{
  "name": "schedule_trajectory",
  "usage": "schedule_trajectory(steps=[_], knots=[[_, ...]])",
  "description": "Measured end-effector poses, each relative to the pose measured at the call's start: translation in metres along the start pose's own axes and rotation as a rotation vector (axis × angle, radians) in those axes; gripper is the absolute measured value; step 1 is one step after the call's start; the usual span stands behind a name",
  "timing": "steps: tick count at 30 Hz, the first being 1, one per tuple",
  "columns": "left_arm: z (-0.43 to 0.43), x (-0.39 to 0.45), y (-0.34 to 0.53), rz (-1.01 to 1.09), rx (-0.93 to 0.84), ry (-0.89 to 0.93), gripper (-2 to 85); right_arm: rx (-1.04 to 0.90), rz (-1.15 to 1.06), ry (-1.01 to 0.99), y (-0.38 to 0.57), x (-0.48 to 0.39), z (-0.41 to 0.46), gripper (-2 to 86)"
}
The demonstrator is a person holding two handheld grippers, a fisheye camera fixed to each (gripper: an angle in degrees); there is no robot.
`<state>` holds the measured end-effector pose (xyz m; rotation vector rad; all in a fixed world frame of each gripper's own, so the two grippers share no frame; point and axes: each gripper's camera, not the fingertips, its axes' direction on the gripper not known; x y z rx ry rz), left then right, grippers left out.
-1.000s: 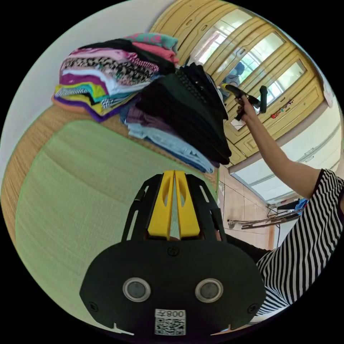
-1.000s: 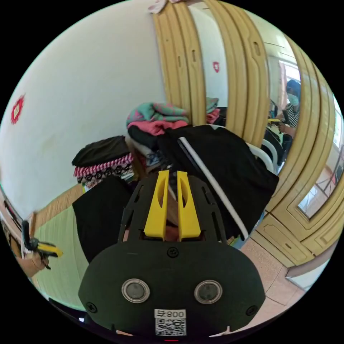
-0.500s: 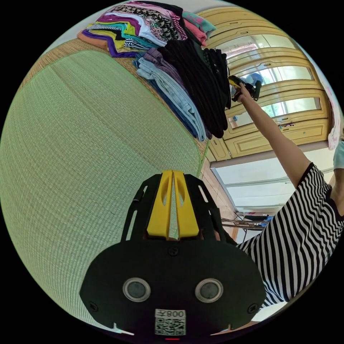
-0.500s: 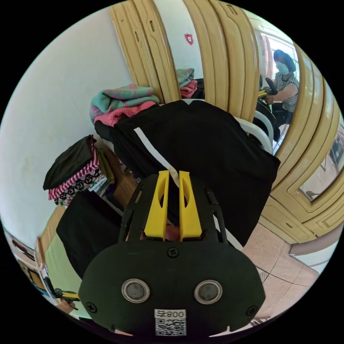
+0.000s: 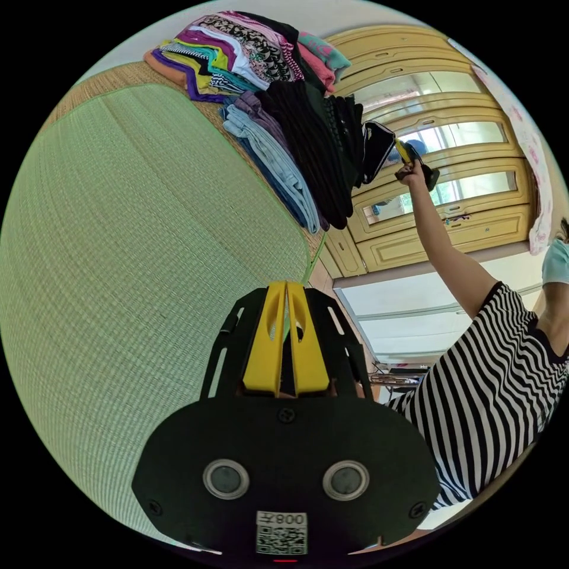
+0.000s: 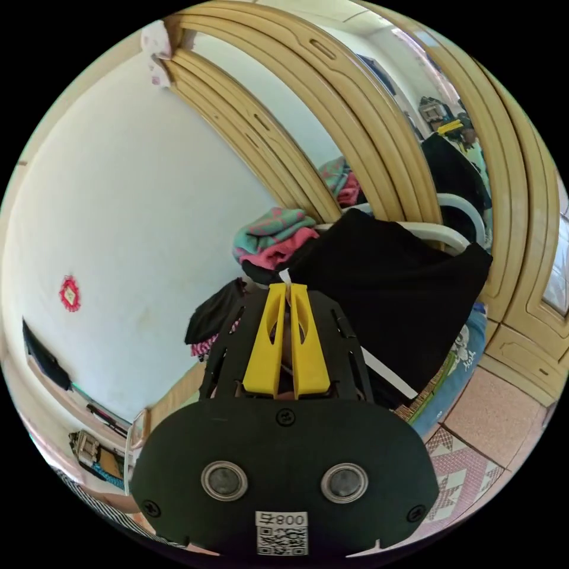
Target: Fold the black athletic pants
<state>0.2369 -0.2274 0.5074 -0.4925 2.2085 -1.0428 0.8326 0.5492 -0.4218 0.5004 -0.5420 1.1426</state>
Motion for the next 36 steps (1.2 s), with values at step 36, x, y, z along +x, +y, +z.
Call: schedule_trajectory(steps=[36], knots=[[-0.386,0.599,0.076,0.096,0.792,-0.292,13.9,-0.291,-0.55,-1.076,0.258,-0.401,-0.103,0.7]])
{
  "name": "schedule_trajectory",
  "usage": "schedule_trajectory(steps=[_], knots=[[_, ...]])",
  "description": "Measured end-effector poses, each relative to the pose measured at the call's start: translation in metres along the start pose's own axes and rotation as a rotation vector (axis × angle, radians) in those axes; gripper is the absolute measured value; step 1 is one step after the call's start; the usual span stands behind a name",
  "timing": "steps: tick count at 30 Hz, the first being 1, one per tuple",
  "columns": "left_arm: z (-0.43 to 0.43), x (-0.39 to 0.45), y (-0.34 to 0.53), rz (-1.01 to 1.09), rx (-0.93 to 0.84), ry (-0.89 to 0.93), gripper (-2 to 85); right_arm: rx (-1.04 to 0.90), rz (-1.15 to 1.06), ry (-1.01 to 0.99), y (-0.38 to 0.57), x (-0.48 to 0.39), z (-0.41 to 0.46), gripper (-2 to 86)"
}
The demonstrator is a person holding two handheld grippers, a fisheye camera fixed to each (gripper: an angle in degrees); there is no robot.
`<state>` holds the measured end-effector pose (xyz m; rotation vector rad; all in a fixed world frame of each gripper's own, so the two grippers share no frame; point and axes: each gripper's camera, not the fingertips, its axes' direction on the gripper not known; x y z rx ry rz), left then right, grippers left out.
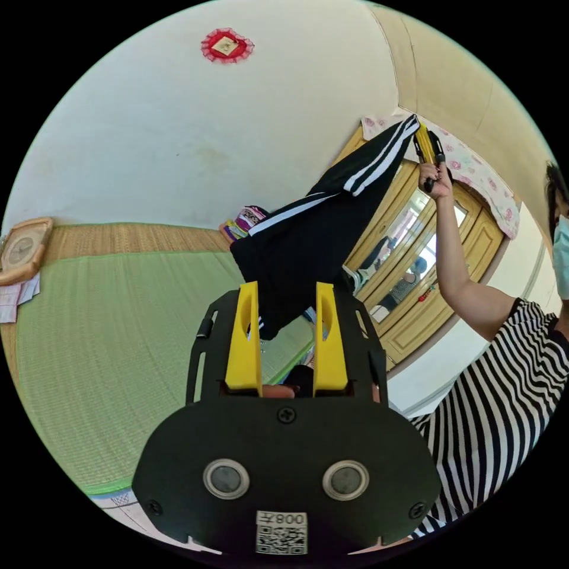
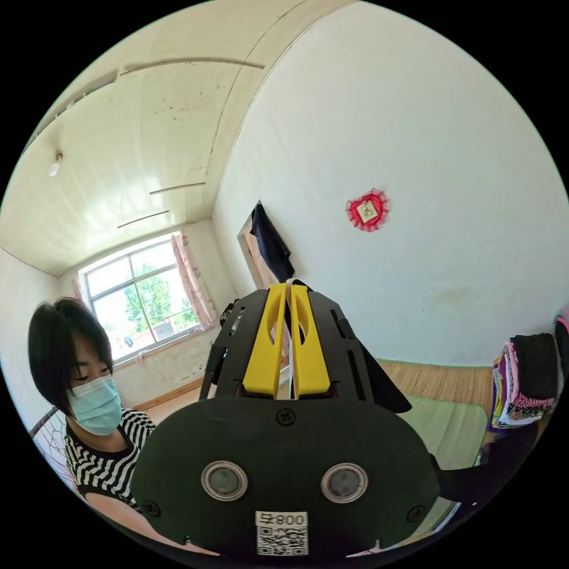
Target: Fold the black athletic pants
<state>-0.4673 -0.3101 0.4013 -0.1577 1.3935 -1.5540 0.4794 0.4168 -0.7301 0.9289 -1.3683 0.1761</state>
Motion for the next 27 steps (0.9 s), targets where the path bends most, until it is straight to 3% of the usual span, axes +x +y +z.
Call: schedule_trajectory(steps=[8,11,13,17,27], knots=[[0.004,0.056,-0.08,0.01,-0.038,-0.04,15.5,-0.12,0.043,-0.085,0.015,0.03,0.067,0.7],[0.023,0.089,-0.103,0.043,-0.124,-0.016,12.0,-0.162,0.062,-0.08,0.018,0.052,0.085,0.7],[0.035,0.116,-0.116,0.048,-0.196,0.003,4.8,-0.191,0.09,-0.081,0.02,0.078,0.096,0.7],[0.03,0.149,-0.132,0.02,-0.22,-0.041,2.3,-0.198,0.157,-0.055,0.021,0.131,0.104,0.7],[-0.042,0.193,-0.248,-0.095,-0.19,-0.375,1.1,-0.195,0.5,0.117,0.026,0.345,0.102,0.7]])
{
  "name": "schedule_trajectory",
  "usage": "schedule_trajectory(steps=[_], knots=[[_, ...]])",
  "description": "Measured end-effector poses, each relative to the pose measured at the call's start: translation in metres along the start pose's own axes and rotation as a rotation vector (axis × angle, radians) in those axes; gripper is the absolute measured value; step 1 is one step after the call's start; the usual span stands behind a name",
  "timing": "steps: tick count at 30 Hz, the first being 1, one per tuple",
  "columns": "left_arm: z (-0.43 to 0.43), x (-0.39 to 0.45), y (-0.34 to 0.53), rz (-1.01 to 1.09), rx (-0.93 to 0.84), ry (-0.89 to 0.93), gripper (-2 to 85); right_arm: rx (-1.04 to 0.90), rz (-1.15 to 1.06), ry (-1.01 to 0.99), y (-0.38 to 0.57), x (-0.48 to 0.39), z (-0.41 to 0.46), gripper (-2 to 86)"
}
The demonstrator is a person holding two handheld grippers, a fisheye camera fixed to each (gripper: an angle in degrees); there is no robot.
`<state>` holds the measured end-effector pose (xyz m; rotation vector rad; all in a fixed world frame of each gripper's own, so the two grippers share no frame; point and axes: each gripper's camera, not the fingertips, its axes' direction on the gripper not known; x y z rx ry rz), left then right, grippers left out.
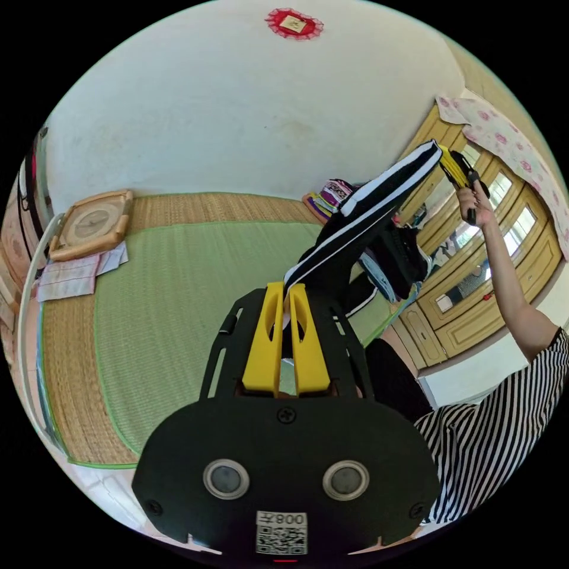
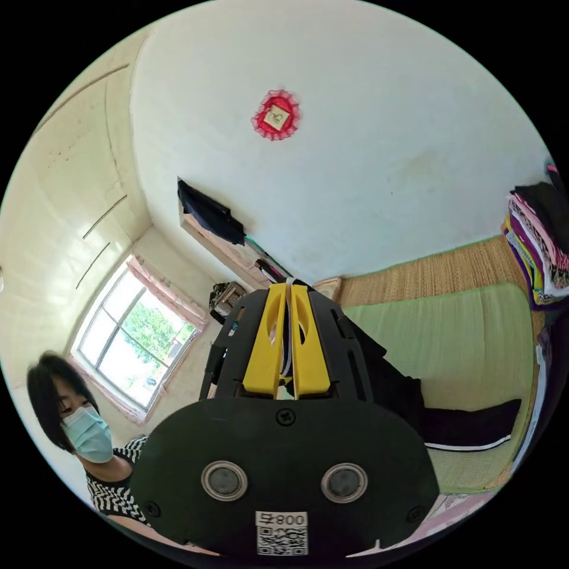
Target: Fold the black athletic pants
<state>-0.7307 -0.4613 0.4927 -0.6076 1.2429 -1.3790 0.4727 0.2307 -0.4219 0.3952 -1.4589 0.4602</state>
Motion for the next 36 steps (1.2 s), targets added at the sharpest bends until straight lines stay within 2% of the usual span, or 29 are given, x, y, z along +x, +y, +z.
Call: schedule_trajectory(steps=[3,7,11,14,17,20,22,24,27,32,36], knots=[[-0.047,0.021,-0.066,0.031,0.063,-0.076,1.1,0.057,0.067,-0.039,-0.04,0.034,-0.008,0.7],[-0.13,0.073,-0.143,0.146,0.213,-0.174,1.1,0.127,-0.048,-0.062,-0.101,0.023,-0.039,0.8],[-0.181,0.113,-0.159,0.259,0.252,-0.257,1.3,0.115,-0.17,-0.063,-0.116,0.017,-0.061,0.8],[-0.193,0.12,-0.132,0.278,0.19,-0.254,1.4,0.039,-0.158,-0.075,-0.094,0.049,-0.063,0.8],[-0.169,0.104,-0.086,0.196,0.024,-0.232,1.7,-0.097,-0.014,-0.042,-0.046,0.114,-0.041,0.7],[-0.111,0.066,-0.027,-0.008,-0.229,-0.195,1.9,-0.237,0.259,0.002,0.009,0.206,-0.004,0.4],[-0.073,0.032,0.022,-0.227,-0.409,-0.17,2.0,-0.359,0.458,0.109,0.05,0.272,0.019,0.2],[-0.067,0.013,0.046,-0.371,-0.471,-0.089,2.4,-0.408,0.556,0.096,0.066,0.303,0.024,0.1],[-0.097,0.005,0.052,-0.468,-0.371,-0.016,3.1,-0.397,0.571,0.163,0.049,0.315,0.012,0.0],[-0.133,0.001,0.001,-0.425,-0.294,-0.035,4.8,-0.389,0.429,0.377,-0.047,0.322,-0.002,0.0],[-0.143,0.008,-0.053,-0.355,-0.293,-0.107,5.8,-0.415,0.288,0.69,-0.134,0.332,0.009,-0.1]])
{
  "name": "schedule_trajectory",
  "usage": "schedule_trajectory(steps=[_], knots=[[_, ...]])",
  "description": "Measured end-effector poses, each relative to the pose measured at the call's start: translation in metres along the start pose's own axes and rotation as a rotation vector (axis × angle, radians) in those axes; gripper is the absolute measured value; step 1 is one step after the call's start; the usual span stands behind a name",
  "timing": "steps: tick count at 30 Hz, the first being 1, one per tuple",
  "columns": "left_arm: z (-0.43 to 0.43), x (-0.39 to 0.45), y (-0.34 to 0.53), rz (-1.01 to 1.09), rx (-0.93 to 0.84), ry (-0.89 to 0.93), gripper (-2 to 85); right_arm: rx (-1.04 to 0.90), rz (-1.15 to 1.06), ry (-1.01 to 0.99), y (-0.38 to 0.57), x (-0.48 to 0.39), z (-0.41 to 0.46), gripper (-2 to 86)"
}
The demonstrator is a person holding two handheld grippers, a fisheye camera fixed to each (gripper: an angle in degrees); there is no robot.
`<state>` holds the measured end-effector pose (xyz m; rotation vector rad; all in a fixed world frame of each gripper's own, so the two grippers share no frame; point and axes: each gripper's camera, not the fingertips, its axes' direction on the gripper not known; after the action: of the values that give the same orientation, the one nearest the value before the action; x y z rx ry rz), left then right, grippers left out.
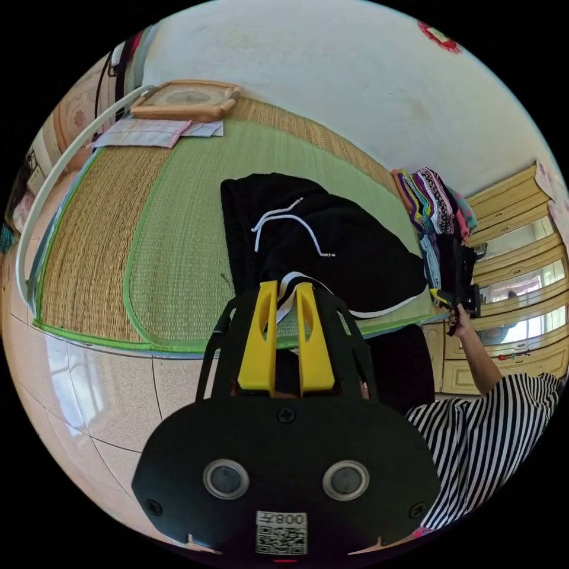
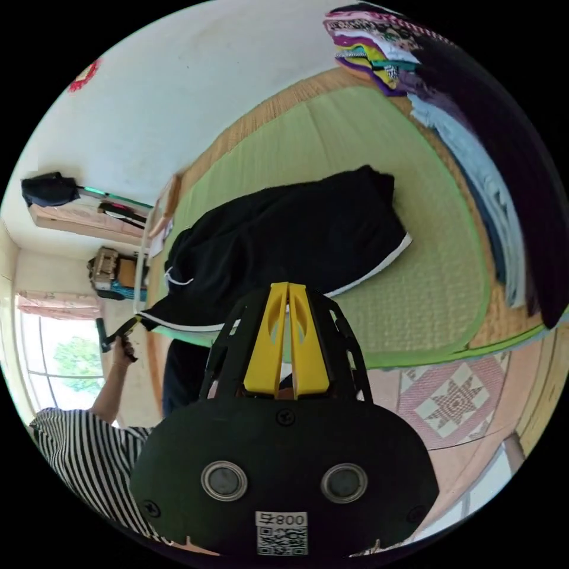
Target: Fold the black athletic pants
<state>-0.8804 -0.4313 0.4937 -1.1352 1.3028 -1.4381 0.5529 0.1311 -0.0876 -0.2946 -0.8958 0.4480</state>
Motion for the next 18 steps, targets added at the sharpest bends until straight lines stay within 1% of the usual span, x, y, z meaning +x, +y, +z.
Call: schedule_trajectory(steps=[1,3,5,7,9,10,12,14,18], knots=[[-0.003,0.003,-0.007,0.006,-0.019,-0.03,5.8,-0.005,-0.002,0.094,-0.019,-0.001,-0.001,0.0],[-0.008,0.0,-0.012,0.004,-0.049,-0.074,5.7,-0.004,-0.029,0.2,-0.041,-0.002,-0.001,0.1],[-0.014,-0.012,-0.01,-0.033,-0.069,-0.086,5.6,-0.016,-0.049,0.232,-0.057,-0.001,0.003,0.2],[-0.025,-0.039,-0.004,-0.126,-0.083,-0.05,5.4,-0.111,-0.069,0.255,-0.071,0.004,0.019,0.1],[-0.036,-0.06,0.003,-0.188,-0.079,-0.027,5.4,-0.151,-0.083,0.275,-0.069,0.003,0.026,-0.1],[-0.043,-0.073,0.007,-0.213,-0.091,-0.035,5.5,-0.127,-0.084,0.268,-0.063,0.0,0.019,-0.2],[-0.053,-0.091,0.014,-0.256,-0.112,-0.069,5.7,-0.154,-0.094,0.229,-0.051,-0.003,0.013,-0.3],[-0.062,-0.11,0.02,-0.302,-0.118,-0.048,6.1,-0.14,-0.112,0.22,-0.034,-0.005,0.004,-0.4],[-0.088,-0.146,0.027,-0.379,-0.089,-0.028,7.2,-0.089,-0.018,0.092,-0.011,0.014,-0.022,-0.4]])
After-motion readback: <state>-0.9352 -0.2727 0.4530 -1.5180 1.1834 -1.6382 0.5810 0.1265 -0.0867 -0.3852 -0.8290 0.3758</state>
